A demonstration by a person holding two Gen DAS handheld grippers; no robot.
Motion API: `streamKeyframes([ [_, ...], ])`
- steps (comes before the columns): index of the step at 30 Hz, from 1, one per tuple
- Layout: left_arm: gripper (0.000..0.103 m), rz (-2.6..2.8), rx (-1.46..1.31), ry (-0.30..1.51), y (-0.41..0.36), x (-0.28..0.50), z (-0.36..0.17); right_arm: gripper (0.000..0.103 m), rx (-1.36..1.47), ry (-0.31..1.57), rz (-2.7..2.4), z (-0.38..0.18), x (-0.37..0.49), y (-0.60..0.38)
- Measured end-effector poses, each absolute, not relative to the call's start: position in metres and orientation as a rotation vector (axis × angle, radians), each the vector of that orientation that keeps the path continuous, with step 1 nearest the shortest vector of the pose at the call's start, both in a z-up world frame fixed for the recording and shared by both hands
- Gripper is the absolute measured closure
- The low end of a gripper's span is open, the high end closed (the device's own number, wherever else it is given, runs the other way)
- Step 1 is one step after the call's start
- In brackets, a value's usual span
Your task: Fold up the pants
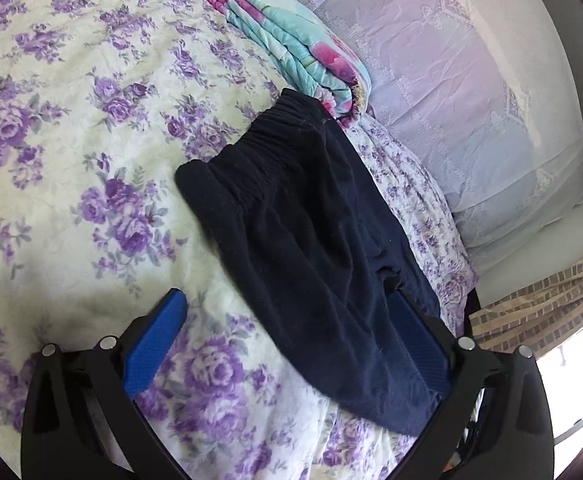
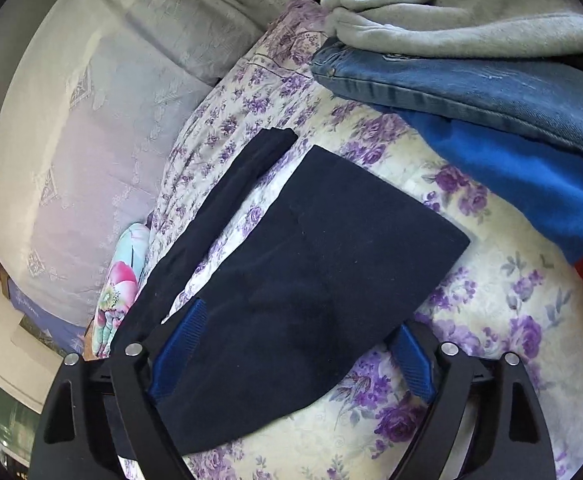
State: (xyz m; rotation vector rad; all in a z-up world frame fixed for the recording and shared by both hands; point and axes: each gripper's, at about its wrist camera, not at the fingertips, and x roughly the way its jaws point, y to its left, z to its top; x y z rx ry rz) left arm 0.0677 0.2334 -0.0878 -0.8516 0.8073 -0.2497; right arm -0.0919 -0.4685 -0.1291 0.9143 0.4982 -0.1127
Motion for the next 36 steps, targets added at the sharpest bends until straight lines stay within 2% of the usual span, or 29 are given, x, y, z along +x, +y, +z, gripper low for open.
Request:
streamKeyframes([
  [2, 0.005, -0.243, -0.867, 0.803, 0.234, 0.072, -0.089, 0.006, 0.904, 0.492, -0.099, -0.128, -0.091, -0.466],
  [6, 0.005, -0.271, -0.878, 0.819, 0.245, 0.071, -0.082, 0.006, 0.883, 0.556, -0.076, -0.119, -0.101, -0.463],
  [12, 0.005, -0.138, -0.760, 0.761, 0.298, 0.093, -0.040, 0.006, 0.868, 0.484, -0.134, -0.064, -0.121, -0.496],
  [18, 0.005, -0.197, -0.536, 0.831, 0.273, 0.221, -0.024, 0.006, 0.800, 0.524, 0.046, -0.029, 0.021, -0.518],
  [24, 0.005, -0.274, -0.328, 0.909, 0.224, 0.321, -0.029, 0.006, 0.722, 0.626, 0.060, -0.030, 0.171, -0.554],
  [33, 0.005, -0.391, -0.279, 0.989, 0.206, 0.390, -0.057, 0.006, 0.727, 0.769, 0.095, -0.078, 0.286, -0.589],
  [36, 0.005, -0.422, -0.272, 1.003, 0.198, 0.405, -0.069, 0.015, 0.724, 0.812, 0.093, -0.092, 0.307, -0.592],
])
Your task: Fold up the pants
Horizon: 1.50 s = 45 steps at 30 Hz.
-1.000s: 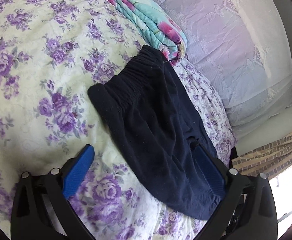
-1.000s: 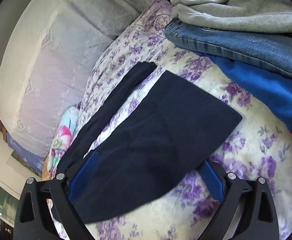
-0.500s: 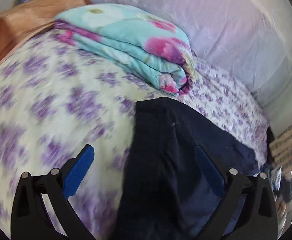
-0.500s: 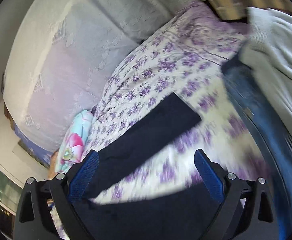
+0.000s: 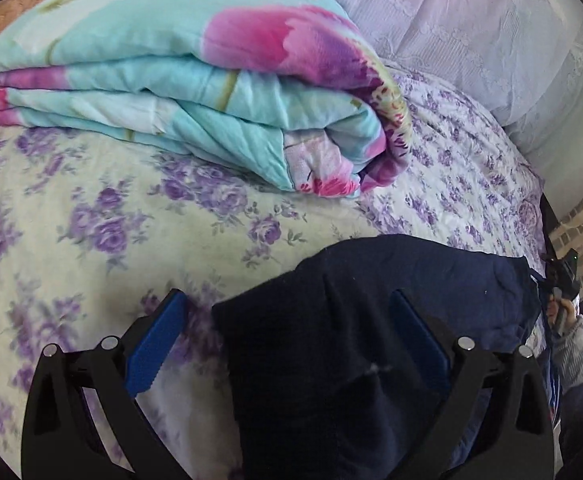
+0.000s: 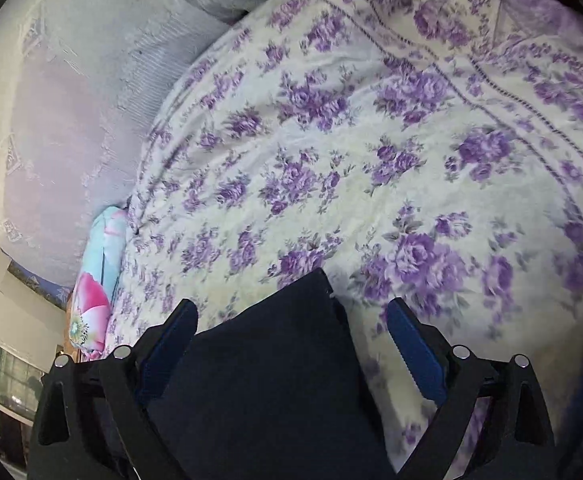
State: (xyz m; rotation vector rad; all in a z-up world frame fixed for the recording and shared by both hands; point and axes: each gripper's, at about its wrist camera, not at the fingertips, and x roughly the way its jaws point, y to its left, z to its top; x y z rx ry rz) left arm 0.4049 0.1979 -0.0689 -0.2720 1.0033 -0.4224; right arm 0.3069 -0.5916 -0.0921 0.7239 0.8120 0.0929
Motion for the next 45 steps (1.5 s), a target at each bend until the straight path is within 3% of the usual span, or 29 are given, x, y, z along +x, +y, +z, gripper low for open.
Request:
streamKeyframes([
  [2, 0.005, -0.443, -0.264, 0.996, 0.193, 0.414, -0.072, 0.038, 0.730, 0.849, 0.122, -0.102, 0.320, -0.589],
  [7, 0.005, -0.498, -0.240, 1.015, 0.183, 0.427, -0.076, 0.045, 0.646, 0.888, 0.143, -0.105, 0.334, -0.572],
  [9, 0.005, -0.502, -0.213, 1.016, 0.178, 0.428, -0.077, 0.063, 0.630, 0.889, 0.125, -0.105, 0.334, -0.571],
  [10, 0.007, -0.503, -0.203, 1.010, 0.177, 0.429, -0.077, 0.077, 0.624, 0.890, 0.108, -0.105, 0.334, -0.571],
  [11, 0.020, -0.506, -0.197, 1.003, 0.176, 0.430, -0.076, 0.087, 0.623, 0.888, 0.088, -0.104, 0.332, -0.572],
  [13, 0.038, -0.499, -0.204, 0.997, 0.179, 0.431, -0.074, 0.090, 0.624, 0.869, 0.084, -0.100, 0.326, -0.573],
  [20, 0.071, -0.530, -0.286, 0.975, 0.191, 0.433, -0.069, 0.092, 0.616, 0.848, 0.054, -0.088, 0.316, -0.572],
  [23, 0.078, -0.540, -0.285, 0.967, 0.190, 0.433, -0.064, 0.092, 0.634, 0.838, 0.043, -0.085, 0.312, -0.573],
  [28, 0.082, -0.531, -0.204, 0.996, 0.183, 0.432, -0.057, 0.092, 0.635, 0.844, 0.044, -0.083, 0.311, -0.572],
  [30, 0.070, -0.519, -0.124, 1.016, 0.174, 0.432, -0.055, 0.092, 0.633, 0.850, 0.043, -0.083, 0.312, -0.572],
  [31, 0.050, -0.505, -0.063, 1.021, 0.167, 0.433, -0.053, 0.092, 0.634, 0.852, 0.043, -0.083, 0.312, -0.572],
  [32, 0.042, -0.508, -0.005, 1.013, 0.159, 0.433, -0.052, 0.092, 0.631, 0.855, 0.041, -0.084, 0.312, -0.572],
  [35, 0.042, -0.562, 0.112, 1.036, 0.135, 0.441, -0.054, 0.092, 0.632, 0.863, 0.041, -0.088, 0.314, -0.571],
  [36, 0.046, -0.600, 0.119, 1.064, 0.129, 0.446, -0.056, 0.092, 0.632, 0.867, 0.040, -0.090, 0.315, -0.571],
  [37, 0.065, -0.637, 0.118, 1.094, 0.125, 0.448, -0.059, 0.092, 0.631, 0.867, 0.040, -0.091, 0.315, -0.572],
  [39, 0.073, -0.671, 0.160, 1.118, 0.116, 0.450, -0.062, 0.092, 0.624, 0.865, 0.039, -0.091, 0.313, -0.571],
  [41, 0.088, -0.670, 0.171, 1.095, 0.116, 0.445, -0.058, 0.092, 0.619, 0.852, 0.036, -0.088, 0.311, -0.571],
  [45, 0.093, -0.657, 0.084, 0.968, 0.132, 0.423, -0.027, 0.092, 0.635, 0.799, 0.034, -0.071, 0.300, -0.572],
])
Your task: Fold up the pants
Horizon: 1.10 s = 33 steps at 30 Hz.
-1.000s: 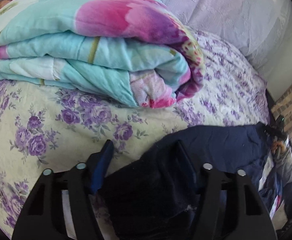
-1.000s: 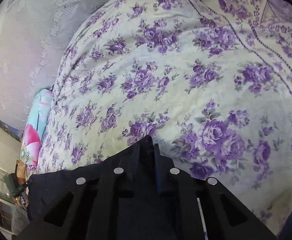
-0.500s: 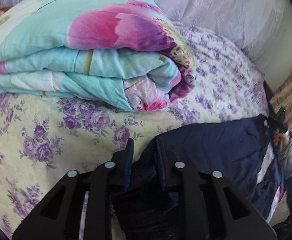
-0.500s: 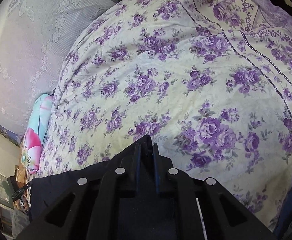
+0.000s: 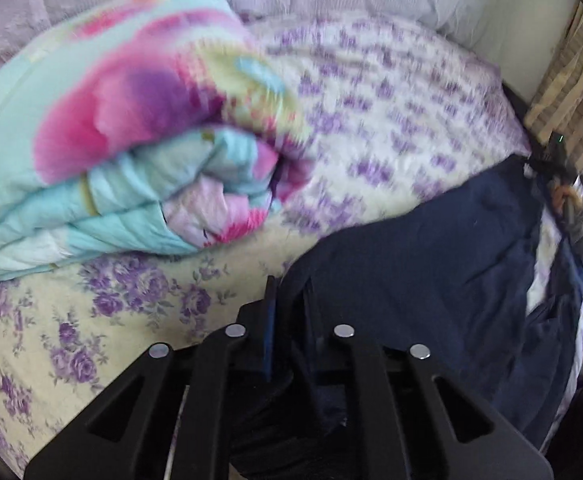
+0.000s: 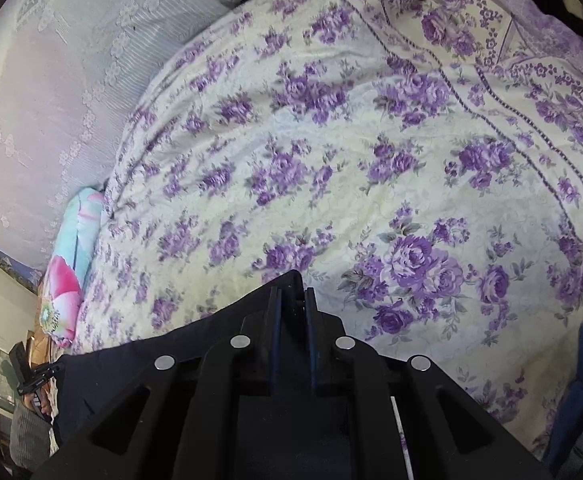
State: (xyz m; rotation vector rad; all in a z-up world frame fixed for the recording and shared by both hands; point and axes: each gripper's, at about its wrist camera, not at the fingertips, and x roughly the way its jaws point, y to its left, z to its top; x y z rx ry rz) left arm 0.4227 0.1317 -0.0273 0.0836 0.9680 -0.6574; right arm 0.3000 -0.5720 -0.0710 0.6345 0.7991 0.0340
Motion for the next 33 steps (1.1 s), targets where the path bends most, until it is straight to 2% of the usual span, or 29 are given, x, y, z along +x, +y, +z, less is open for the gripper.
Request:
streamKeyframes([
  [6, 0.095, -0.656, 0.041, 0.850, 0.135, 0.381, 0.006, 0.093, 0.630, 0.701, 0.054, -0.029, 0.258, -0.569],
  [13, 0.095, -0.715, -0.030, 0.711, 0.168, 0.283, 0.040, 0.094, 0.654, 0.562, 0.075, -0.001, 0.138, -0.571],
  [14, 0.095, -0.717, -0.047, 0.701, 0.175, 0.262, 0.041, 0.101, 0.665, 0.541, 0.068, -0.002, 0.117, -0.573],
  [17, 0.095, -0.736, -0.086, 0.703, 0.193, 0.206, 0.030, 0.102, 0.725, 0.490, 0.051, -0.021, 0.042, -0.582],
  [21, 0.095, -0.737, -0.136, 0.779, 0.209, 0.150, -0.017, 0.102, 0.861, 0.537, 0.032, -0.083, -0.031, -0.586],
  [24, 0.095, -0.727, -0.201, 0.806, 0.212, 0.134, -0.047, 0.098, 0.955, 0.548, 0.100, -0.106, -0.041, -0.568],
  [28, 0.095, -0.711, -0.254, 0.752, 0.218, 0.131, -0.049, 0.098, 1.049, 0.593, 0.173, -0.114, -0.008, -0.538],
  [30, 0.095, -0.703, -0.255, 0.743, 0.219, 0.137, -0.044, 0.089, 1.072, 0.622, 0.150, -0.117, 0.008, -0.529],
  [32, 0.095, -0.700, -0.239, 0.739, 0.218, 0.140, -0.040, 0.057, 1.108, 0.658, 0.094, -0.125, 0.023, -0.524],
  [33, 0.095, -0.699, -0.228, 0.739, 0.217, 0.141, -0.038, 0.051, 1.143, 0.660, 0.075, -0.128, 0.028, -0.523],
])
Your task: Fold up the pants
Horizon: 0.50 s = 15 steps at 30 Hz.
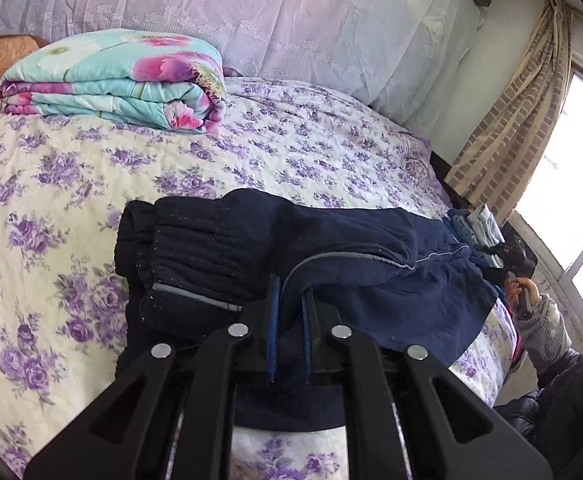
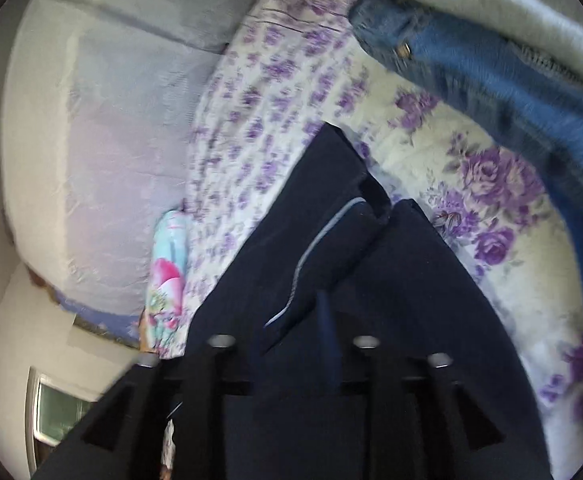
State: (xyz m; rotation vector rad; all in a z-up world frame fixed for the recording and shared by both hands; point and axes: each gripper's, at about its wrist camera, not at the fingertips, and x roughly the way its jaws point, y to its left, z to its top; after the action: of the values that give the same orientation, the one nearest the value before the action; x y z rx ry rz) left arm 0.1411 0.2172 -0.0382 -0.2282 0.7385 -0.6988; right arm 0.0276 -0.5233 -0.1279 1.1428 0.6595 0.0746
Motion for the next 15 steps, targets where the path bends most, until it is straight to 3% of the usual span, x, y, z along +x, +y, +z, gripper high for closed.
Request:
streamKeyframes([
  [8, 0.095, -0.710, -0.232, 0.747, 0.219, 0.154, -0.037, 0.051, 1.269, 0.633, -0.003, -0.139, 0.045, -0.531],
  [9, 0.095, -0.711, -0.237, 0.744, 0.219, 0.155, -0.037, 0.055, 1.268, 0.639, -0.004, -0.140, 0.048, -0.531],
  [11, 0.094, -0.712, -0.248, 0.742, 0.220, 0.159, -0.036, 0.079, 1.265, 0.656, 0.002, -0.144, 0.051, -0.530],
  [12, 0.095, -0.713, -0.250, 0.740, 0.221, 0.161, -0.035, 0.086, 1.262, 0.655, 0.004, -0.145, 0.051, -0.530],
  [15, 0.094, -0.721, -0.247, 0.730, 0.221, 0.169, -0.030, 0.091, 1.233, 0.619, 0.026, -0.131, 0.051, -0.527],
])
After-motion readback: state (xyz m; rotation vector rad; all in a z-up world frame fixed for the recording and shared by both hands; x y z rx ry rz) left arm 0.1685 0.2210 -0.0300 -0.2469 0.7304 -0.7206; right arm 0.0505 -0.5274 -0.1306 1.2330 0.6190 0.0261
